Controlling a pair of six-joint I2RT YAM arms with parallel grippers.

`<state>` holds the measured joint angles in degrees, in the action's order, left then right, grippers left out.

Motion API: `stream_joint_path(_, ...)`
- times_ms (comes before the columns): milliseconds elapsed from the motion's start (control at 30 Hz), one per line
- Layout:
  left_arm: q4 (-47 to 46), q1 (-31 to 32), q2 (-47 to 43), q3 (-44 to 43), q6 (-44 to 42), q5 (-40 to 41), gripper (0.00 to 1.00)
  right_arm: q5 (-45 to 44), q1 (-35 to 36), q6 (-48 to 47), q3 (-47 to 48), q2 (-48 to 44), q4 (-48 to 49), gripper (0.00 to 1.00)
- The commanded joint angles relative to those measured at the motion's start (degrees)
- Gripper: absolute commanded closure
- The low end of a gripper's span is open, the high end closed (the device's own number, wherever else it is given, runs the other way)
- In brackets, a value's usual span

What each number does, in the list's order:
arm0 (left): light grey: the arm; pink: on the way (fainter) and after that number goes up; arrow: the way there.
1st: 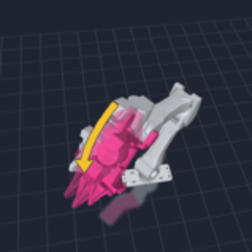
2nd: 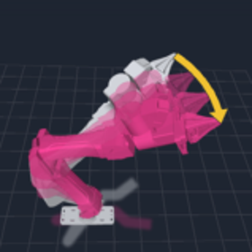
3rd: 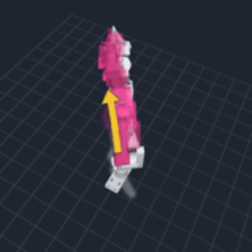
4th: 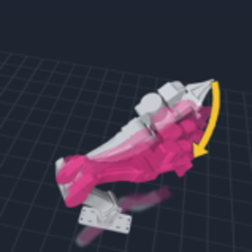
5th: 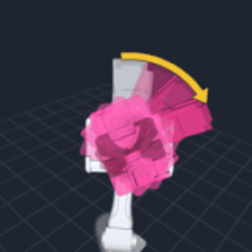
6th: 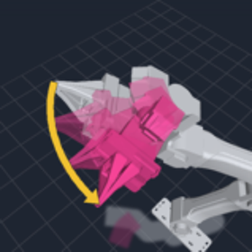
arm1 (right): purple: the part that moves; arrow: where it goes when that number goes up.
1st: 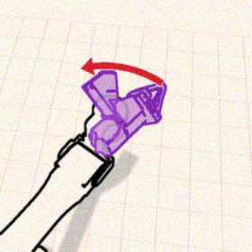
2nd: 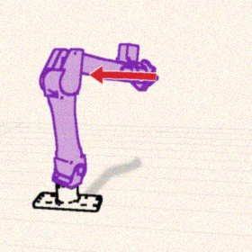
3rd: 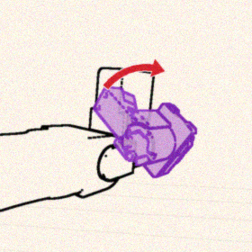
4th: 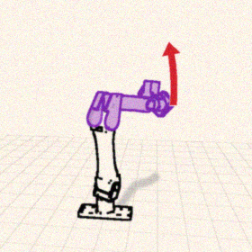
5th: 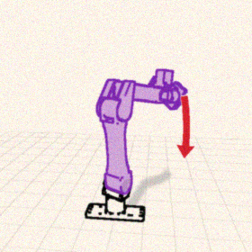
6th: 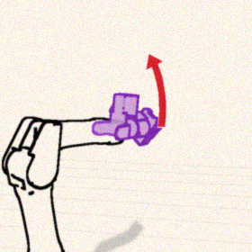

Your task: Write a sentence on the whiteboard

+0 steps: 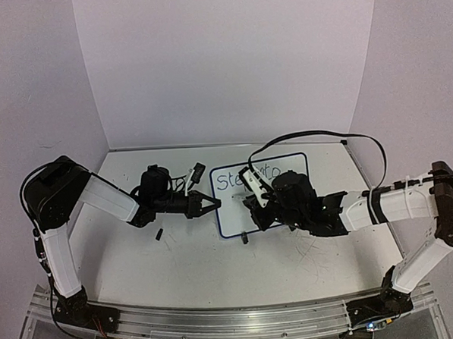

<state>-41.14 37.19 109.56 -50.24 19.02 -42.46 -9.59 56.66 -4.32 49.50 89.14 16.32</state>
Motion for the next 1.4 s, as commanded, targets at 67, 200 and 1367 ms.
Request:
stream_joint_path(67,0.3,0.2,0.2,-0.6,-2.0,2.3,1.00,-2.3,0.3,1.0,1.5,1.4,1.4,1.00)
stream_joint_path(200,0.4,0.2,0.3,-0.6,-2.0,2.3,1.00,-1.8,0.3,1.1,1.7,1.8,1.5,1.00)
stream_joint_path(1367,1.3,-0.2,-0.6,0.1,-2.9,2.4,1.00,-1.6,0.3,2.1,4.1,5.4,1.6,1.00)
